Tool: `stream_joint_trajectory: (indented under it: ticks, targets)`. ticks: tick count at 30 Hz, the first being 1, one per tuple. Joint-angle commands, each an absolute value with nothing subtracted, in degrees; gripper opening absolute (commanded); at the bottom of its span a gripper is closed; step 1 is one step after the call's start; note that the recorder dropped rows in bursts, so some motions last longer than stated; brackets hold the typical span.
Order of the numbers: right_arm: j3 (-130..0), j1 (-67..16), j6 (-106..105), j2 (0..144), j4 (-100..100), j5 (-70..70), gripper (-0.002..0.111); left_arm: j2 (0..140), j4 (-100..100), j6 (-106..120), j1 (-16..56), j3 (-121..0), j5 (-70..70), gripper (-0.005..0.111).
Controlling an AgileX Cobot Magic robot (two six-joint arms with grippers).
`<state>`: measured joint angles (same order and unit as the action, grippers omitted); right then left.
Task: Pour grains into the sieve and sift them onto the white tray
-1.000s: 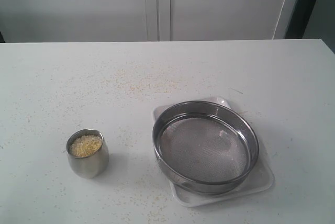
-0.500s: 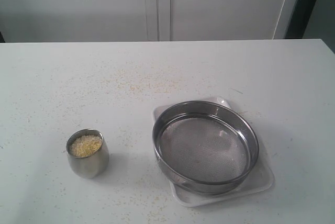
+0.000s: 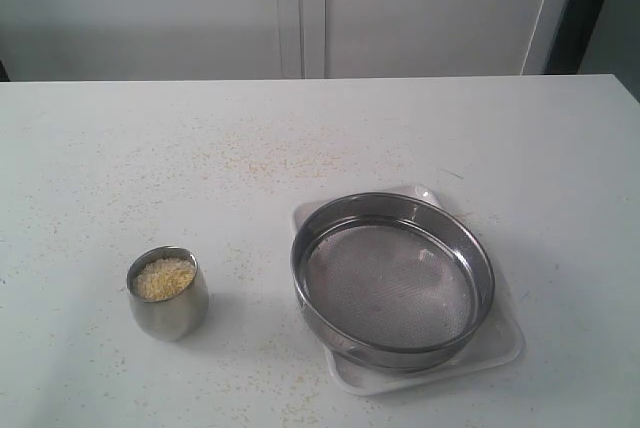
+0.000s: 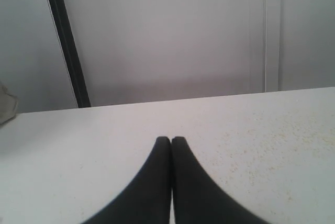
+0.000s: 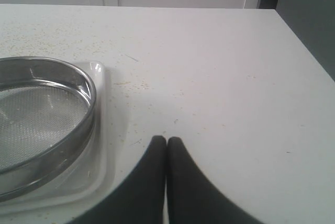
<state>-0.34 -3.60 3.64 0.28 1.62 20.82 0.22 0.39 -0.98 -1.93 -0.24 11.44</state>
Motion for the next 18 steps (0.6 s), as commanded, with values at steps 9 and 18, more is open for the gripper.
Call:
stream_joint_trajectory:
  ticks: [9,18]
  targets:
    - [0.00,-3.44,3.68,0.00,1.71,20.03,0.000,0.00,0.00,-0.98,-1.60,0.00,16.20,0.000]
    - [0.00,-3.44,3.68,0.00,1.71,20.03,0.000,0.00,0.00,-1.70,-1.60,0.00,17.34,0.000]
